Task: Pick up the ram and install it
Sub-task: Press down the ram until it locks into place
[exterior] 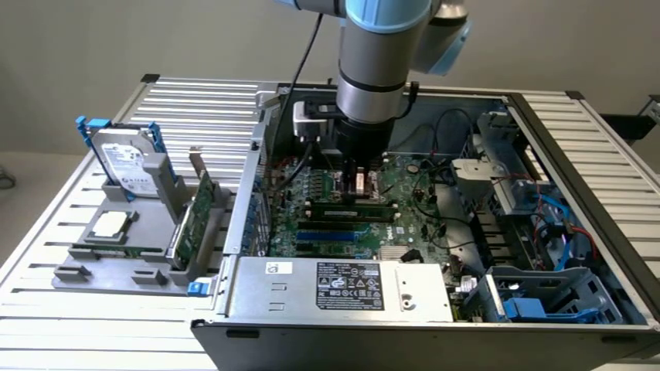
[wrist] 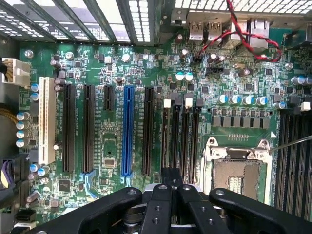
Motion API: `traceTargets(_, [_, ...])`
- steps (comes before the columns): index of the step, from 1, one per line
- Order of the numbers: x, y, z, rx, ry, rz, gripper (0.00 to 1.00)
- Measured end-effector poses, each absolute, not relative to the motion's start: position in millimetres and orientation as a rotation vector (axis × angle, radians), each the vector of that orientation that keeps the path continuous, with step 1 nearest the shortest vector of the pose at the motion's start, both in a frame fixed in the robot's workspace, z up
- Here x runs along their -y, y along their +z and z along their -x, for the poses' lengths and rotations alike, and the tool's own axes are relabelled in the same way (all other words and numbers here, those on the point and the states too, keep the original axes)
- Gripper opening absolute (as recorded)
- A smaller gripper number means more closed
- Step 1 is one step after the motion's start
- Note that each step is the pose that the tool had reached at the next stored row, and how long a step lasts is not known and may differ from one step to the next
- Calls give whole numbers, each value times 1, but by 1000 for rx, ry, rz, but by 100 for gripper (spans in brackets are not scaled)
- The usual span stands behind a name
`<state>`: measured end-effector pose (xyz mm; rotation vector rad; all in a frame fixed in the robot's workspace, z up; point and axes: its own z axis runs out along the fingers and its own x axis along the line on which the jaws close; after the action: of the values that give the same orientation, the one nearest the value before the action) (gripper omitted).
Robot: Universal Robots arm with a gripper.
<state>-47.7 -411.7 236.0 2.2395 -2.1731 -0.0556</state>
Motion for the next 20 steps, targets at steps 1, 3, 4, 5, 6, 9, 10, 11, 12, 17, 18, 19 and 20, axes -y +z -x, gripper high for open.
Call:
traceTargets(1, [412, 236, 49, 2174, -57, -2240, 11])
traceTargets(3, [412, 236, 52, 2174, -60, -2241, 11])
traceTargets(4, [412, 236, 53, 2174, -62, -2241, 11])
traceTargets(5, [412, 236, 54, 2175, -63, -2241, 11])
traceTargets(6, [412, 235, 55, 2175, -63, -2241, 11])
traceTargets(9, [412, 233, 56, 2175, -63, -2241, 11])
traceTargets(10, [412, 232, 57, 2175, -63, -2241, 11])
traceTargets(11, [412, 231, 57, 2175, -63, -2241, 11])
traceTargets(12, [412, 229, 57, 2175, -63, -2241, 11])
traceTargets(17, [412, 225, 57, 2175, -66, -2242, 11])
traceTargets(18, [412, 226, 57, 2177, -71, -2244, 11])
traceTargets(19, [412, 227, 57, 2179, -77, -2246, 11])
traceTargets(20, [412, 230, 56, 2180, -82, -2247, 11])
